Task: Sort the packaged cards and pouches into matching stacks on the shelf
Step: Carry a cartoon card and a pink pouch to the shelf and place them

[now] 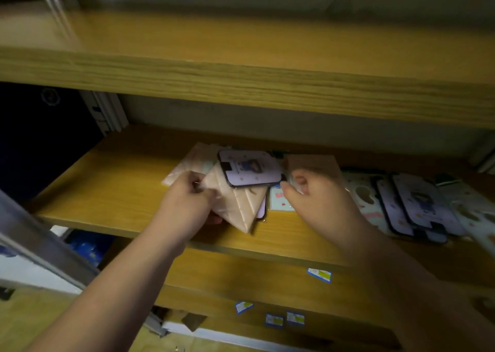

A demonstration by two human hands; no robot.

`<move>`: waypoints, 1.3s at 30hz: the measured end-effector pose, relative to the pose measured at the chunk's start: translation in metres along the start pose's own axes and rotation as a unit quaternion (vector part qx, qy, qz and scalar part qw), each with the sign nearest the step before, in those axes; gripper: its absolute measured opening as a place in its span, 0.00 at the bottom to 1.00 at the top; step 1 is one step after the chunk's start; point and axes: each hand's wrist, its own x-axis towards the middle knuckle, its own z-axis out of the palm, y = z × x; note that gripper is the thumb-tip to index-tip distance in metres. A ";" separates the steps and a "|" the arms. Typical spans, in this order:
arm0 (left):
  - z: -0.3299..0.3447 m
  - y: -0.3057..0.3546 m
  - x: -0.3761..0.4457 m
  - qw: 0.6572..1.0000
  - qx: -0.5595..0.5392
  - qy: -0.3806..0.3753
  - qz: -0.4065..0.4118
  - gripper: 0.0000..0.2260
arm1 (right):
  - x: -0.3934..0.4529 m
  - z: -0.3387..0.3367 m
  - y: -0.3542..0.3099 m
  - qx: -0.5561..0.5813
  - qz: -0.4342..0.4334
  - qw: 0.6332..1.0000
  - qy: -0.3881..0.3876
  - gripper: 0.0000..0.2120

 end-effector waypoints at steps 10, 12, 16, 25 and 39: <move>-0.034 -0.020 0.001 0.991 -0.126 0.049 0.021 0.08 | 0.045 0.026 -0.027 -0.041 0.032 0.994 -0.098 0.39; -0.039 -0.024 -0.001 0.991 -0.122 0.053 0.029 0.08 | 0.049 0.026 -0.032 -0.015 0.035 0.993 -0.113 0.40; -0.042 -0.029 -0.003 0.989 -0.129 0.064 0.030 0.09 | 0.055 0.020 -0.042 0.030 0.091 0.982 -0.161 0.37; -0.044 -0.022 -0.004 0.978 -0.199 0.049 0.026 0.08 | 0.045 0.007 -0.044 0.386 0.178 0.903 -0.060 0.35; 0.005 -0.005 -0.034 0.973 -0.225 -0.048 0.016 0.07 | -0.035 -0.043 0.013 0.740 0.270 0.616 -0.011 0.08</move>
